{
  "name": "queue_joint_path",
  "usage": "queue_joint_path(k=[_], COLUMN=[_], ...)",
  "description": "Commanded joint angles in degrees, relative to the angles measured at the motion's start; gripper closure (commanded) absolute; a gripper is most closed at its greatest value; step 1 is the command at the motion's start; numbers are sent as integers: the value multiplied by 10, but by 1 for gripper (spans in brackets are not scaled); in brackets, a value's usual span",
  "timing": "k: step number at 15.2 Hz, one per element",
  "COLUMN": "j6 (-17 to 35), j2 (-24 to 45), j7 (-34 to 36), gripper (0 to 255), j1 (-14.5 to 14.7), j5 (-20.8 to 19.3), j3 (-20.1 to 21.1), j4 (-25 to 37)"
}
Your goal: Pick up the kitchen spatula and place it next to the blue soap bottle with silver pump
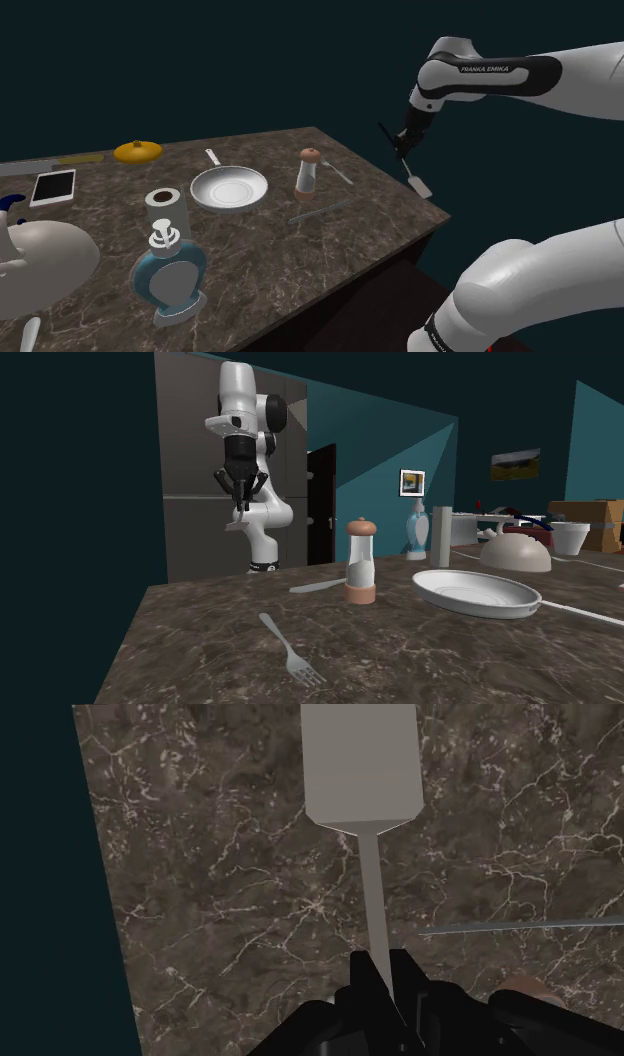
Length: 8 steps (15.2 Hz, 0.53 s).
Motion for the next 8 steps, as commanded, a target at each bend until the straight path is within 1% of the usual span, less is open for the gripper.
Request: queue_joint_path(k=[1, 8], j6=[-14, -68], j2=[0, 3], j7=[0, -1], gripper=[255, 255], j1=[1, 4], j5=[1, 6], j3=[2, 8], j4=[14, 70])
